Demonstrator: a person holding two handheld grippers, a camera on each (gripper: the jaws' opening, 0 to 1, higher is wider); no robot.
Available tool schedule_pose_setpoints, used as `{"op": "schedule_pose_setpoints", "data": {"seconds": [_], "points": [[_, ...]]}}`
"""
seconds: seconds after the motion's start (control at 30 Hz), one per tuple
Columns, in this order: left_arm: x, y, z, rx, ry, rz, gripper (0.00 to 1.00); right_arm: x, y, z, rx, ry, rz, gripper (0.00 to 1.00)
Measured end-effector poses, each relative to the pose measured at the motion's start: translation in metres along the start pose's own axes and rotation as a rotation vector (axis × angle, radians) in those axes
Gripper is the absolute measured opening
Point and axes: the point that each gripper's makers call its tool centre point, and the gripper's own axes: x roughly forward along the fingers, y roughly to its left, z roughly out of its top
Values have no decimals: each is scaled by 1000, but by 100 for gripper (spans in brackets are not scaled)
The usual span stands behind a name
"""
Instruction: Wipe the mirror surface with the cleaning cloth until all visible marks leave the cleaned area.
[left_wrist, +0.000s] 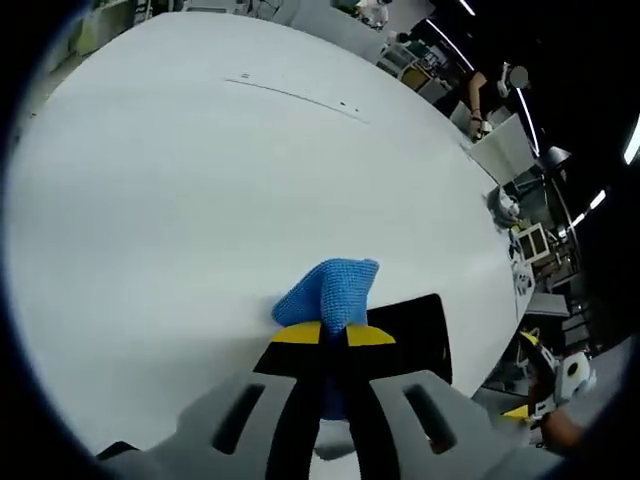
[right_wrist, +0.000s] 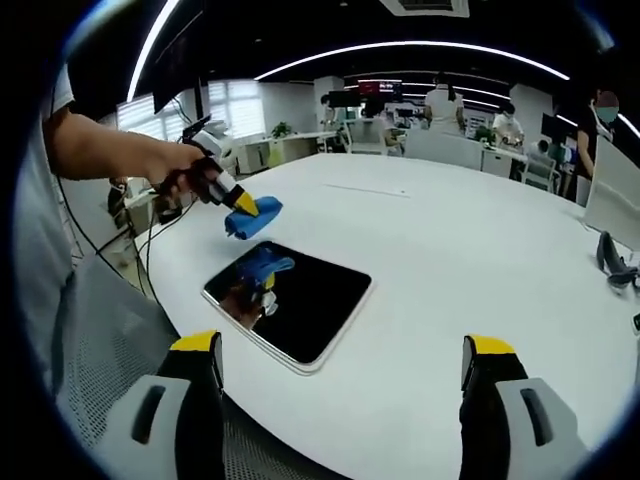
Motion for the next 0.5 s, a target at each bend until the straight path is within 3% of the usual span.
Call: {"op": "schedule_pose_setpoints", "data": {"seconds": [0.37,0.5], "points": [[-22,35,-12,15,10,65,3,-1,1,2,-1,-9,0,98],[-27,46,-18,10,19,86,3,-1,9,1,10,-5,47,98]]}}
